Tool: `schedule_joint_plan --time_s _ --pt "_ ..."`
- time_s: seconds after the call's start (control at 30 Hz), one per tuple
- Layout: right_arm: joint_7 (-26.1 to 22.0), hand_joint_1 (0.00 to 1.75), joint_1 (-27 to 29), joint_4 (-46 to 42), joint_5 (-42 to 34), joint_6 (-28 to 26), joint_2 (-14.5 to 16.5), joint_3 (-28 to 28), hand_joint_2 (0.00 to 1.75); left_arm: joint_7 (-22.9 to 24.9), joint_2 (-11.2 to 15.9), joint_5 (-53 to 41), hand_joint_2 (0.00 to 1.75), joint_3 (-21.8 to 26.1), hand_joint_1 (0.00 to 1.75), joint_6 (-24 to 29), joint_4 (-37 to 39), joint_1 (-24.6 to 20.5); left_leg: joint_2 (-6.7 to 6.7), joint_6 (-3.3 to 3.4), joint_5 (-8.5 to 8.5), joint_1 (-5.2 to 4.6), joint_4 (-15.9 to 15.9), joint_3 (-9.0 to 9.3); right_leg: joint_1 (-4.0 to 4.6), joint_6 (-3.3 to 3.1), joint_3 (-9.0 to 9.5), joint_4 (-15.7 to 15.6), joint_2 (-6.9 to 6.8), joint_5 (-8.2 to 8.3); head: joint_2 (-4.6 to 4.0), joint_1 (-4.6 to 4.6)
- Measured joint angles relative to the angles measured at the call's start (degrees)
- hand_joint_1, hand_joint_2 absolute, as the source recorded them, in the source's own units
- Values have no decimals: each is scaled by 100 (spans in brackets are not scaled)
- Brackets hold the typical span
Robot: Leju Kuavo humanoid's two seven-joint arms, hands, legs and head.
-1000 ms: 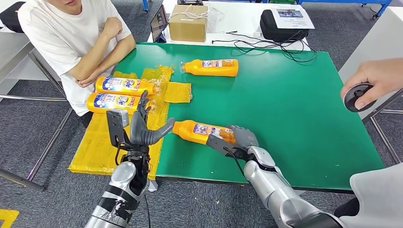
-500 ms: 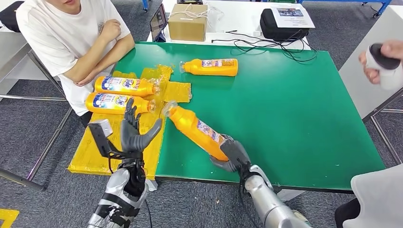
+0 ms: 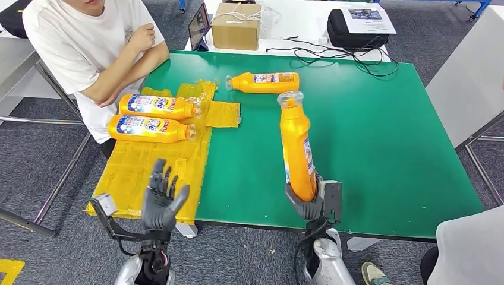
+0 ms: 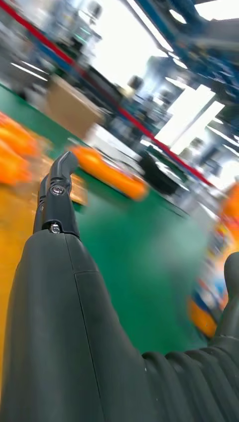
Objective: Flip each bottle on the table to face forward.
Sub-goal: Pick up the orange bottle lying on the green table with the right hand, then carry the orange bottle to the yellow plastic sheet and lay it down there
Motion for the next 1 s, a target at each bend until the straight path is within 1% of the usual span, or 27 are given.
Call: schedule_joint_plan --time_s 0.07,0.2,0.37,0.53,0.63,0.8,0.9,1.0 --pt "55 175 65 -132 67 252 -6 141 175 21 18 -18 175 -112 0 -201 82 53 0 0 0 0 0 0 1 0 -1 0 0 0 0 -1" --pt "66 175 142 -293 435 595 -22 584 175 54 51 -195 175 -363 0 -315 282 63 0 -1 1 2 0 0 2 0 -2 1 0 0 0 0" --pt "-20 175 209 -543 1049 542 -25 1275 175 10 69 -472 175 -741 0 -310 472 -17 0 -1 1 2 0 0 2 0 -3 1 0 0 0 -1" --pt "-134 175 302 -712 1408 491 -24 1907 175 -3 76 -493 175 -914 0 -307 498 -110 0 -1 1 2 0 -1 1 0 -3 1 -1 0 0 -1" --pt "-157 175 337 -752 1433 480 -25 2094 175 -6 79 -495 175 -956 0 -302 498 -138 0 -1 0 2 0 -2 1 0 -3 0 -1 -1 0 0" --pt "-203 175 351 -790 1447 491 -28 2244 175 -20 82 -490 175 -979 0 -302 498 -150 0 -1 1 2 0 -1 1 0 -3 0 -1 -1 0 0" --pt "-368 175 353 -794 1430 649 -28 2373 175 -51 80 -408 175 -981 0 -361 498 -191 0 -1 1 2 0 -1 1 -1 -3 1 -1 -1 0 0" --pt "-533 175 331 -784 1420 774 -28 2555 175 -72 77 -257 175 -986 0 -545 498 -262 0 -1 1 2 0 0 1 -1 -3 1 0 0 0 -1"
